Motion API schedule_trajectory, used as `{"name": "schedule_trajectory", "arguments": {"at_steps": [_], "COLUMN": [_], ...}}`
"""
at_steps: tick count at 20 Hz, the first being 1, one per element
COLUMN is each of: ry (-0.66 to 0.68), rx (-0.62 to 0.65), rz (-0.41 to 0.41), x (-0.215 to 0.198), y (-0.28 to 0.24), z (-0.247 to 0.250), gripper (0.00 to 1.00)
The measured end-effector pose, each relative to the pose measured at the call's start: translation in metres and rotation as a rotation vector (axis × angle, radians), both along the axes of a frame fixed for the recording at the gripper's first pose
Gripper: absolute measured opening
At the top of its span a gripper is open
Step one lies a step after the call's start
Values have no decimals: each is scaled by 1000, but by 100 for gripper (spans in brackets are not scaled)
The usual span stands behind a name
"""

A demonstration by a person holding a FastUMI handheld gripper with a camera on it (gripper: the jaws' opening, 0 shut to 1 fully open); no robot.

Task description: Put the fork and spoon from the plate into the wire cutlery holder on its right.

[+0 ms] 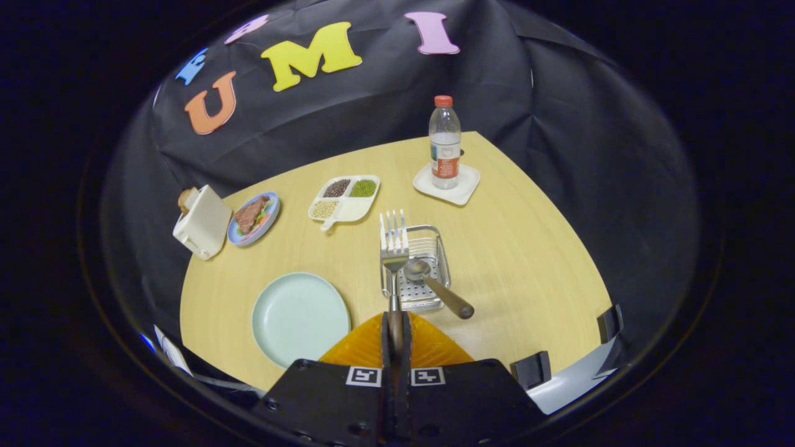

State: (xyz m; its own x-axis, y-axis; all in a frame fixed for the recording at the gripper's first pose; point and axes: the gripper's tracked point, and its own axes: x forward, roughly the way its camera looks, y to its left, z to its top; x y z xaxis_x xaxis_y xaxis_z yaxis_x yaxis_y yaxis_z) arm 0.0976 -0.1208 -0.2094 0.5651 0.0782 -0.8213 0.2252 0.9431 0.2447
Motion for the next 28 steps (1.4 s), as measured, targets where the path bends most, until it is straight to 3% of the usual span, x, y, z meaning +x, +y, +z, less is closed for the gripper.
{"name": "schedule_trajectory", "arguments": {"at_steps": [11,12,14,18,19,24,28], "ry": [15,7,-21,-70,-82,-175,-276], "rx": [28,37,48,36,34,-3,-54], "rz": [-3,0,-3,-16,-19,-32,-53], "x": [12,12,16,19,20,19,14], "y": [-3,-1,-1,-5,-6,-6,-4], "z": [-15,-12,-7,3,6,24,45], "gripper": [6,11,9,45,45,74,88]}}
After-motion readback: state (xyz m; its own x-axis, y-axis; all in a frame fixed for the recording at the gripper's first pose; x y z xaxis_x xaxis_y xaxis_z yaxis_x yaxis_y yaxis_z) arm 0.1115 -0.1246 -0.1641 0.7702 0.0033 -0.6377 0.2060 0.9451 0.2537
